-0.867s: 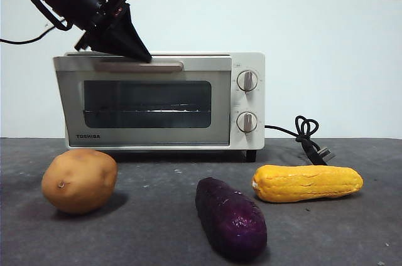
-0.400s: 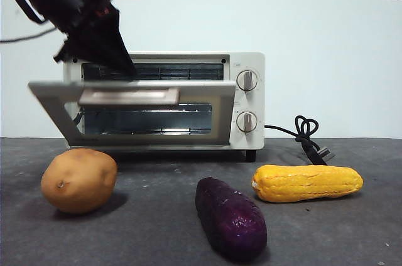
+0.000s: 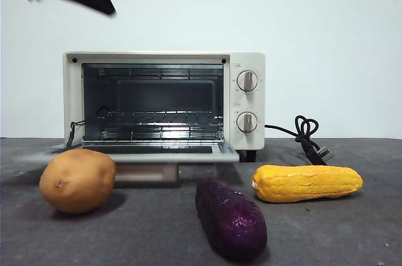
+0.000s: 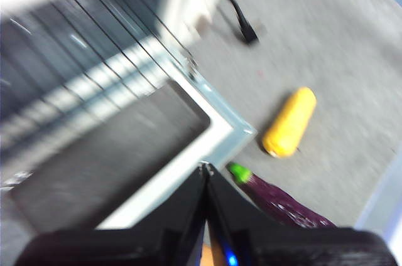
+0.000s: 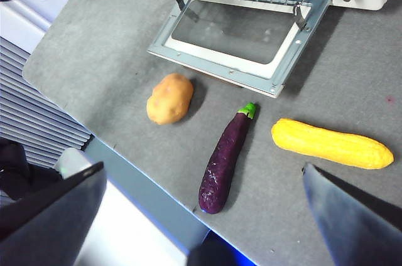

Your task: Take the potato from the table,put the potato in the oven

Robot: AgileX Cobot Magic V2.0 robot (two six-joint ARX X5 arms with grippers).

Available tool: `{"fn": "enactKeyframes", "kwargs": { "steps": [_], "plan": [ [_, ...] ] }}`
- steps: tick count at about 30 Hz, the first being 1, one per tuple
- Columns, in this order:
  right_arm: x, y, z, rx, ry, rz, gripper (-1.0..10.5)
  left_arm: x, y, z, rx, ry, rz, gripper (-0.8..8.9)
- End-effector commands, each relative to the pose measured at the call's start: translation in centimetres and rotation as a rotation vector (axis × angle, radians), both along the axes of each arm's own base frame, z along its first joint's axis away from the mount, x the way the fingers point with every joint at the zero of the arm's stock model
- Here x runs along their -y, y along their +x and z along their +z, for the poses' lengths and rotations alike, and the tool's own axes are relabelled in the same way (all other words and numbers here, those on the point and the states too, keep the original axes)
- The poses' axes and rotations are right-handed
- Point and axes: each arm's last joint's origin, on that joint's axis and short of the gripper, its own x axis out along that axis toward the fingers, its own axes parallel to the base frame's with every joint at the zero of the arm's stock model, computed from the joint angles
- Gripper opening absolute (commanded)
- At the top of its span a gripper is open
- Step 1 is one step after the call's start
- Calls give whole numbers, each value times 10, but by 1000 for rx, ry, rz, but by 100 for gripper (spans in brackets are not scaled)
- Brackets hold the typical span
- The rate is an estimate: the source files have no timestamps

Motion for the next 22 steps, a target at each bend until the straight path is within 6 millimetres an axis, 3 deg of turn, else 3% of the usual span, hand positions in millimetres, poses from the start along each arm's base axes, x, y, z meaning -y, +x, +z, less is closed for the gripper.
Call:
{"fn": "enactKeyframes", "kwargs": {
  "steps": [1, 6, 10, 17, 22],
  "plan": [
    [-5, 6, -2, -21, 11, 8, 662, -9, -22, 19, 84, 7, 37, -8],
    [-25, 21, -5, -52, 38, 62, 661, -26, -70, 54, 230, -24, 112, -8],
    [-54, 34, -12, -61, 17, 93, 662, -38, -110, 67, 281, -16, 161, -8],
    [-129, 54, -45, -106, -52, 147, 662, -52, -166, 74, 314, -33, 178, -8],
    [-180, 64, -78, -132, -68, 141, 662, -58, -187, 73, 317, -26, 193, -8]
  ]
}}
